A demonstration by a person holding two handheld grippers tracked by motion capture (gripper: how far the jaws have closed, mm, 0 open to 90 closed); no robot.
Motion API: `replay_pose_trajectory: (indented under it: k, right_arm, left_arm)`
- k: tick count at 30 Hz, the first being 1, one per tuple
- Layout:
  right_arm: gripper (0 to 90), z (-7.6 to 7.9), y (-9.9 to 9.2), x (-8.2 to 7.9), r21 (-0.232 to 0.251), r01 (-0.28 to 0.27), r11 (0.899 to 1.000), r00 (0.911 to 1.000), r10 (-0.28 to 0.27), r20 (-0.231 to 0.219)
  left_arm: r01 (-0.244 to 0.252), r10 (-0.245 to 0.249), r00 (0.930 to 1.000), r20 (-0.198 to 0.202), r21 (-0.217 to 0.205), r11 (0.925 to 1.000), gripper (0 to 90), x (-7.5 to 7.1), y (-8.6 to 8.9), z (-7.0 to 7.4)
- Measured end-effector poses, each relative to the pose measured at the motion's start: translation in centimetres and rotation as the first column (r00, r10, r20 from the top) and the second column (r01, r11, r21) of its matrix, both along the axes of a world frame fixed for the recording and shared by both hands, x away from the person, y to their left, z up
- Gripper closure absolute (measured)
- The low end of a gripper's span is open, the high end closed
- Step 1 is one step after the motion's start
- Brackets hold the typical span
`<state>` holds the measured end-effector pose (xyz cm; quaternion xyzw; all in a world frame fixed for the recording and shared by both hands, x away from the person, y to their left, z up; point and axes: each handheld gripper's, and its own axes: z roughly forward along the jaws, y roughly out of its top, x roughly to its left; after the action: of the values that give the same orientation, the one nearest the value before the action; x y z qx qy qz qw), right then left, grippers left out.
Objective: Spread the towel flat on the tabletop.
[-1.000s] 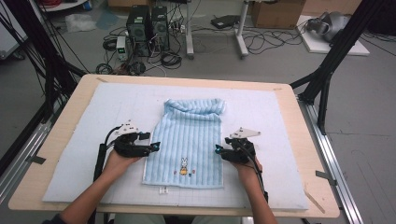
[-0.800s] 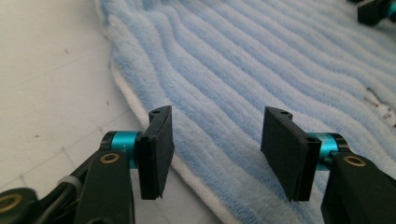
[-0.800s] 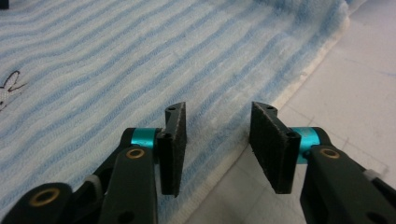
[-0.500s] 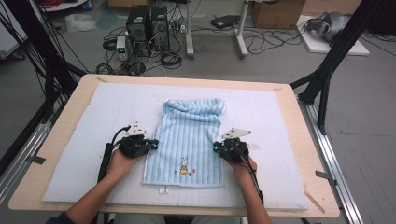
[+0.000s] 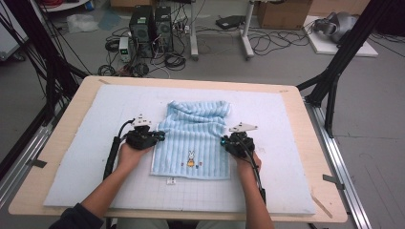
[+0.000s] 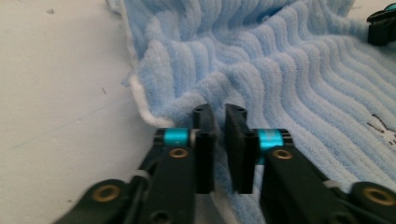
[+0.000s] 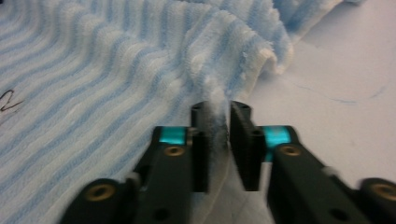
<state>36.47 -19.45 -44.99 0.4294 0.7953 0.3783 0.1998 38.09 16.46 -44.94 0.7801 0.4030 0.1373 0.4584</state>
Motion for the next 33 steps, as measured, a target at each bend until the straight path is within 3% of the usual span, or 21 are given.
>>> replay_pose_trajectory:
  k: [3,5,10,14,17,20,24,25,27,31,32,33]
  right_arm:
    - [59.5,0.2,-0.4,-0.3,0.027,0.021,0.999,0.9998,-0.021,-0.006]
    - [55.4,0.3,-0.6,-0.8,0.032,0.017,0.999,0.9998,-0.017,0.006]
    - [50.6,0.8,-1.1,-2.7,0.032,-0.021,0.999,0.9994,0.02,0.027]
    - [49.1,1.3,-1.1,-4.2,0.048,-0.077,0.996,0.996,0.075,0.048]
    - [46.2,1.3,-0.8,-5.4,0.051,-0.103,0.993,0.9928,0.1,0.065]
    - [45.8,1.3,-0.4,-6.3,0.072,-0.132,0.989,0.9894,0.126,0.071]
    - [47.6,0.8,0.5,-7.2,0.054,-0.171,0.984,0.9848,0.169,0.04]
    - [48.1,0.6,0.8,-7.4,0.045,-0.178,0.983,0.9839,0.177,0.023]
    - [49.5,0.1,1.1,-7.5,0.026,-0.181,0.983,0.9834,0.181,-0.004]
    - [58.7,-0.1,1.4,-7.6,0.007,-0.185,0.983,0.9825,0.185,-0.025]
    - [65.1,-0.1,1.4,-7.6,0.012,-0.19,0.982,0.9813,0.191,-0.027]
    - [72.9,0.0,1.3,-7.7,0.01,-0.194,0.981,0.9805,0.195,-0.028]
  left_arm:
    - [-0.009,0.008,0.9994,-0.032,-0.044,0.999,55.1,-0.2,0.4,0.3]
    - [0.009,-0.011,0.9993,-0.035,-0.048,0.9988,49.1,-0.7,0.6,0.6]
    - [0.068,-0.069,0.9971,-0.033,-0.031,0.9972,46.8,-2.6,1.2,0.8]
    - [0.078,-0.079,0.996,-0.04,-0.038,0.9962,46.8,-4.1,1.8,0.5]
    - [0.091,-0.096,0.9929,-0.071,-0.063,0.9939,49.9,-5.1,2.2,0.1]
    - [0.096,-0.1,0.9922,-0.074,-0.061,0.9936,50.6,-6.1,2.2,-0.1]
    - [0.121,-0.125,0.9873,-0.097,-0.047,0.9915,50.6,-7.1,1.5,-0.4]
    - [0.118,-0.12,0.9892,-0.084,-0.031,0.9925,49.9,-7.3,1.3,-0.3]
    - [0.122,-0.125,0.9882,-0.089,-0.039,0.9918,51.0,-7.7,0.9,-0.3]
    - [0.146,-0.144,0.988,-0.056,0.04,0.9885,68.9,-8.3,0.2,-0.2]
    - [0.159,-0.156,0.9861,-0.056,0.045,0.9862,80.7,-8.3,0.2,-0.2]
    - [0.167,-0.164,0.9847,-0.06,0.043,0.9851,84.1,-8.4,0.2,-0.2]
